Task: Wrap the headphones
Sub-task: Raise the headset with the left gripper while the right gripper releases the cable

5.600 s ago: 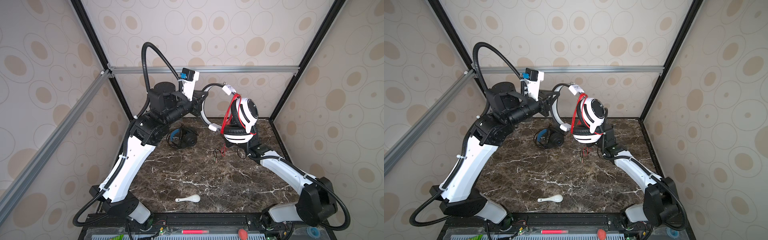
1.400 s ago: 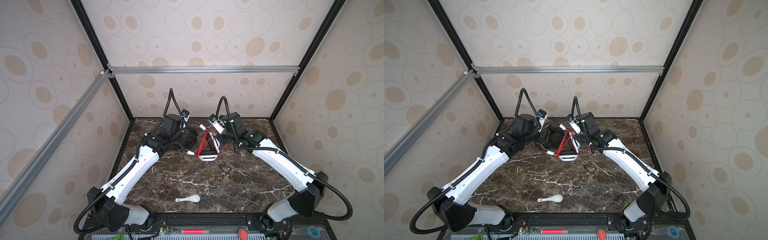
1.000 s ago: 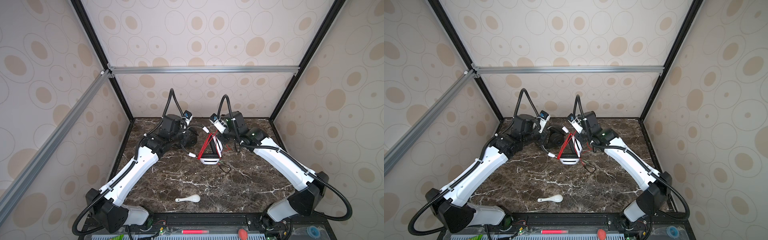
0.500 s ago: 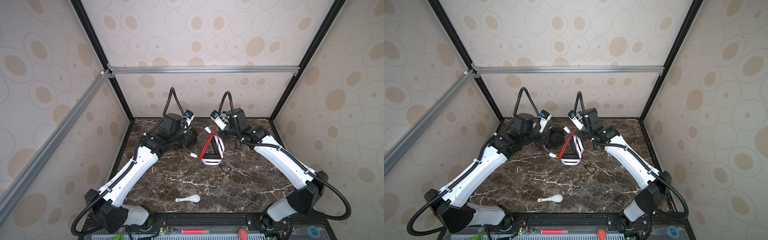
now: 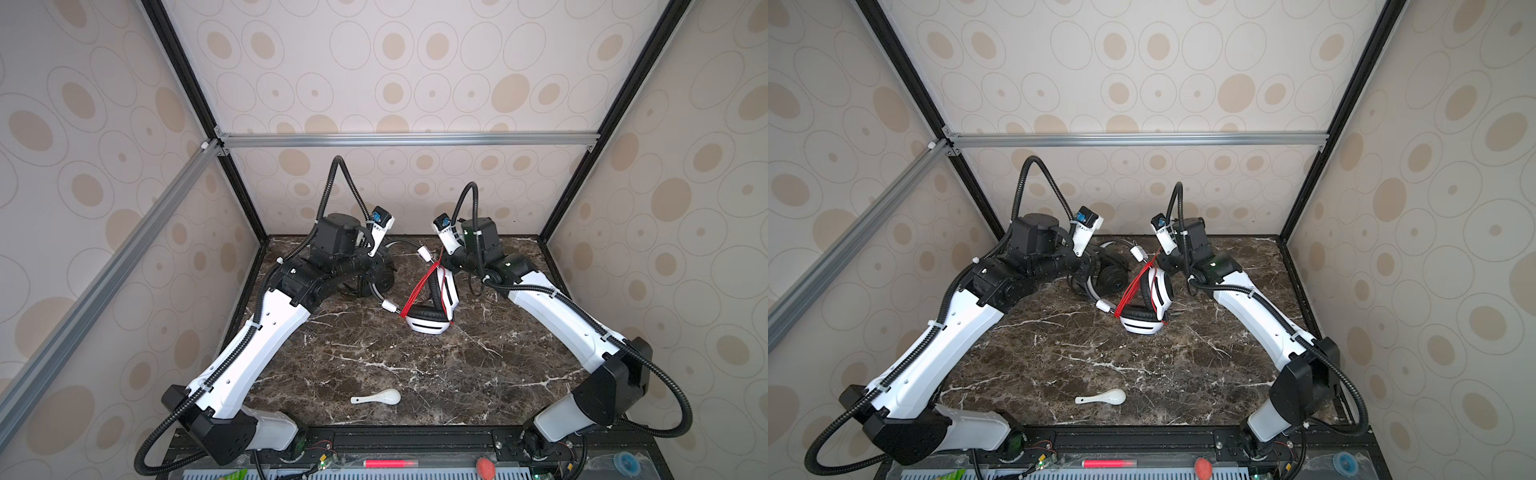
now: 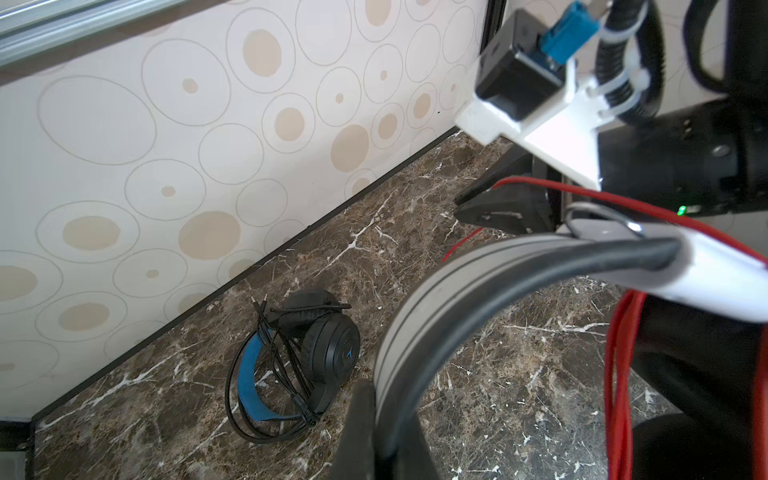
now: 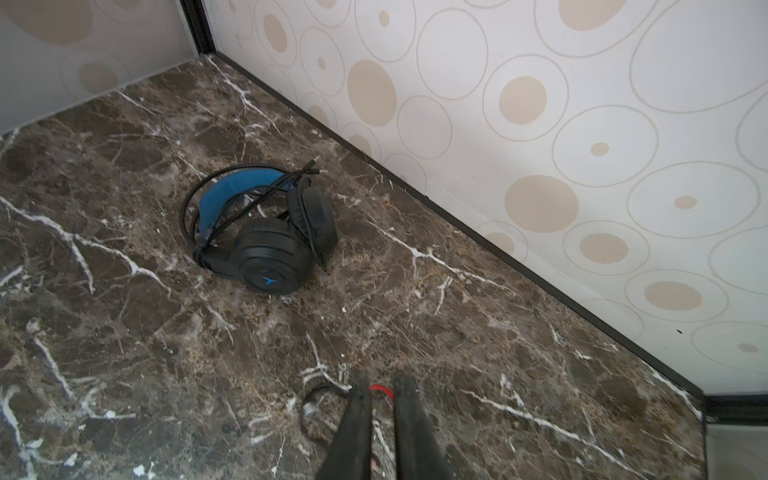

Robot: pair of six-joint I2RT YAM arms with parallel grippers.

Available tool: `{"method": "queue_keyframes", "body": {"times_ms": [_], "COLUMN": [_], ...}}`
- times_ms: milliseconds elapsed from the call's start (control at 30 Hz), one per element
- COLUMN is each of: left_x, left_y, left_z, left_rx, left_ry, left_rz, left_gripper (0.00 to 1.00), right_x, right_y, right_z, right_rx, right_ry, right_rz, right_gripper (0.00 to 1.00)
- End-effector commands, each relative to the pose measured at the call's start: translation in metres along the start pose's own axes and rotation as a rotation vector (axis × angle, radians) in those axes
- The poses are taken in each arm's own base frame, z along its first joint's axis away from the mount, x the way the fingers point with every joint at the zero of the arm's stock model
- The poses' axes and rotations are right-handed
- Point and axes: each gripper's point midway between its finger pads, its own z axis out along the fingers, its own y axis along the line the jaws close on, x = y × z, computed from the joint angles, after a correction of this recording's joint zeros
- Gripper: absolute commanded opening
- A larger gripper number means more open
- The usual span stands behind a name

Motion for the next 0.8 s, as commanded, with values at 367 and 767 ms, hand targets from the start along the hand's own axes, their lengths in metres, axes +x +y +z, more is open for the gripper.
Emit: {"method": "queue_keyframes", "body": {"times_ms": [367, 767], "left_x": [-0.115, -0.164], "left_y": [-0.013, -0.013], "left_z": [-0.056, -0.093], "left_rx": [0.114, 0.168], "left_ry": [-0.311, -0.538], "left_rz": [-0.082, -0.204], "left_gripper": [0.00, 0.00], "right_x": [-0.013, 0.004], "right_y": [-0.011, -0.013], "right_z": [-0.018, -0.016], "right_rx": [-0.045, -0.044], "right_ry": [-0.197, -0.210], "right_rz": [0.141, 0.216], "right_gripper": [0.15, 0.14]}}
